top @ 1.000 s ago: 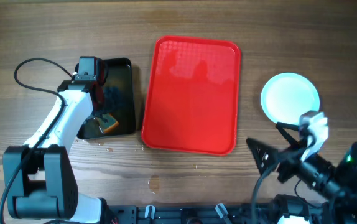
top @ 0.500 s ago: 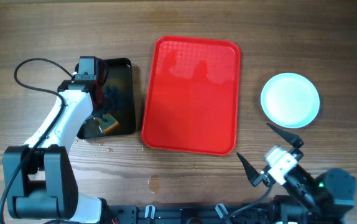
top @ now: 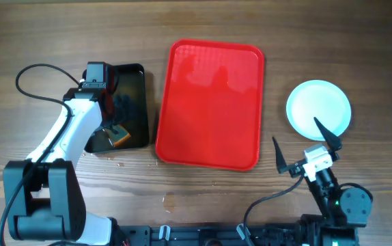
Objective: Clean dirty plates on tray and stack at the side
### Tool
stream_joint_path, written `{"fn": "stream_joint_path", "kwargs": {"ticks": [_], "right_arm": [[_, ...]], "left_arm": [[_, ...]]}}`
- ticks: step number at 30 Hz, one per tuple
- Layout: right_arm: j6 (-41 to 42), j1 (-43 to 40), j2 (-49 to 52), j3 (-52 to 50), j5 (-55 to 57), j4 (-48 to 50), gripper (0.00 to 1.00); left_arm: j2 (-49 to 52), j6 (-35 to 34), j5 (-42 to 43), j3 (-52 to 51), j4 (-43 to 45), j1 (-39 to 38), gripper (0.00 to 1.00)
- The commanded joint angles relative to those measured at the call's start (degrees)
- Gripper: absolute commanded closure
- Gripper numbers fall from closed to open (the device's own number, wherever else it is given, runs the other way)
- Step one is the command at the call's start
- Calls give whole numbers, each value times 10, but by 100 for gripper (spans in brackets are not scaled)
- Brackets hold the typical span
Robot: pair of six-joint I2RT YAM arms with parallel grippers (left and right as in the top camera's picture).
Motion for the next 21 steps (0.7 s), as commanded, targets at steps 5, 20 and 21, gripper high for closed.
{"fn": "stream_joint_path", "kwargs": {"ticks": [5, 20, 21], "right_arm": [[144, 2, -9, -66, 92, 45, 0], [249, 2, -9, -65, 130, 40, 0], [249, 2, -9, -65, 130, 40, 0]], "left_arm": [[2, 1, 2, 1, 0, 4, 0], [2, 0, 2, 1, 0, 4, 0], [2, 0, 2, 1, 0, 4, 0]]}}
